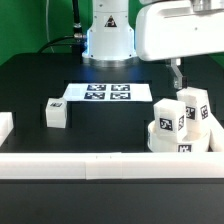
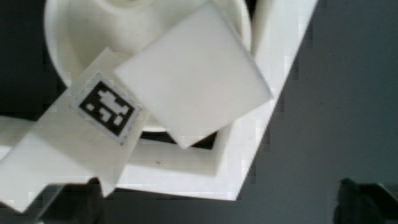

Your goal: Assemble stool

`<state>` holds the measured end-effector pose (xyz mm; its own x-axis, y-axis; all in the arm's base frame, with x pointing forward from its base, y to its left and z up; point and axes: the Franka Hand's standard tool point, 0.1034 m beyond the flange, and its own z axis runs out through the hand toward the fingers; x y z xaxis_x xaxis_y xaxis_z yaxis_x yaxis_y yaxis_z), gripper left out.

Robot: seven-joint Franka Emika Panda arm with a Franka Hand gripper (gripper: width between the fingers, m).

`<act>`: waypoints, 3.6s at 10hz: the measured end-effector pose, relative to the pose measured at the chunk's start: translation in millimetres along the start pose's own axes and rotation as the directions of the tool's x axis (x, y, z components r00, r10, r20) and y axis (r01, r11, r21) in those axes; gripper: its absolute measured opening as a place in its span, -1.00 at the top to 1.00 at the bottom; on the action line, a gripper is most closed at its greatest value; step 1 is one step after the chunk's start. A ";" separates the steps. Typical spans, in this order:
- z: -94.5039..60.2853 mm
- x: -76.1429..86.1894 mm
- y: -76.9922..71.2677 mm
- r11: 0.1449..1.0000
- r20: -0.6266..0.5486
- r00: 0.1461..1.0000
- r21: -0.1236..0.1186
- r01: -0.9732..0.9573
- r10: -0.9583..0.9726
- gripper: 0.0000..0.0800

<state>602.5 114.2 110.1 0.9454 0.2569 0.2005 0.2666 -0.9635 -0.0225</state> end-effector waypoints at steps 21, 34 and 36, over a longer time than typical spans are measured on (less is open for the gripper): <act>14.7 -17.4 -3.4 0.957 0.243 0.926 0.060 0.282 -0.288 -0.62; 26.8 -24.2 3.4 0.968 0.263 0.932 0.037 0.248 -0.248 0.16; 27.1 -24.0 0.1 0.999 0.261 0.965 -0.029 -0.025 0.032 0.16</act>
Offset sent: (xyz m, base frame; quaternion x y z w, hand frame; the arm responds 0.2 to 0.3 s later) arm -0.0027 0.0056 -0.0025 0.0269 -0.0103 -0.0952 0.9950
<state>584.9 109.9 78.8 0.9695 0.2367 -0.0630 0.2373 -0.9714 0.0008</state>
